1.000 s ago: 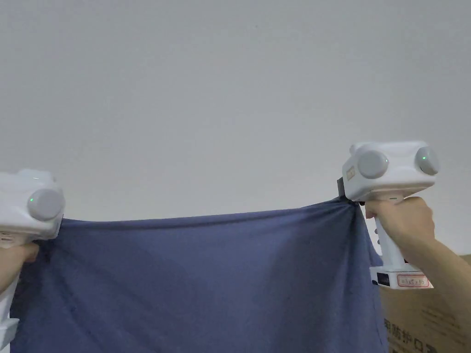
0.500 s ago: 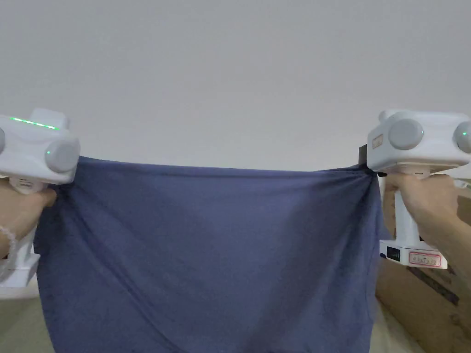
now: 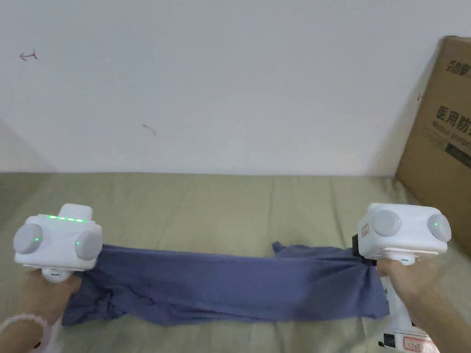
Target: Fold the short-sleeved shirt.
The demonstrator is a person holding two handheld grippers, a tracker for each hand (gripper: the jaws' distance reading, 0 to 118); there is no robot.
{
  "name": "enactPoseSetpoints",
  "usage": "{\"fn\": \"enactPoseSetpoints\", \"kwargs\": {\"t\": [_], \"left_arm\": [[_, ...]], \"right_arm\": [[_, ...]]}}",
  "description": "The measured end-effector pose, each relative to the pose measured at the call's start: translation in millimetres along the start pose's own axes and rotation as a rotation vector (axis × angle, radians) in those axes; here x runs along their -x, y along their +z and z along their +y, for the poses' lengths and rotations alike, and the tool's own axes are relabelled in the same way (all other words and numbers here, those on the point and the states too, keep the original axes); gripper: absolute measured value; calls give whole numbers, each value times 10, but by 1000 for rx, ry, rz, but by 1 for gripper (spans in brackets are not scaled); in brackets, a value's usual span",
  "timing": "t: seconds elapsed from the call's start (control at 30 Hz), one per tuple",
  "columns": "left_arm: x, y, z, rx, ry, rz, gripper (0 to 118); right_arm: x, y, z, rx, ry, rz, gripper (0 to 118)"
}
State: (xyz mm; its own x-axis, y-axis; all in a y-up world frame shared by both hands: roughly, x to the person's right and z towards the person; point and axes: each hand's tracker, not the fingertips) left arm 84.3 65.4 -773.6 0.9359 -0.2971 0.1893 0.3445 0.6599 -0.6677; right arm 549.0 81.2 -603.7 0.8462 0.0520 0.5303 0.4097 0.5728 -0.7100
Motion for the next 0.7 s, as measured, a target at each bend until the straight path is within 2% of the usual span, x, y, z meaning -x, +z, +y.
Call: {"fn": "enactPoseSetpoints", "kwargs": {"t": [0.13, 0.37, 0.43, 0.5, 0.7], "left_arm": [[107, 186, -386, 22, 26, -39, 1], [403, 993, -988, 34, 35, -69, 1], [506, 1306, -1317, 29, 26, -83, 2], [613, 1599, -1686, 24, -9, -82, 2], [888, 2390, -2698, 78, -15, -112, 1]], "right_arm": [[-171, 19, -239, 20, 5, 13, 0], [-455, 844, -950, 8, -6, 72, 0], [-515, 1119, -1284, -7, 5, 85, 0], [-591, 1354, -1628, -6, 71, 70, 0], [-891, 1985, -2913, 25, 23, 113, 0]]}}
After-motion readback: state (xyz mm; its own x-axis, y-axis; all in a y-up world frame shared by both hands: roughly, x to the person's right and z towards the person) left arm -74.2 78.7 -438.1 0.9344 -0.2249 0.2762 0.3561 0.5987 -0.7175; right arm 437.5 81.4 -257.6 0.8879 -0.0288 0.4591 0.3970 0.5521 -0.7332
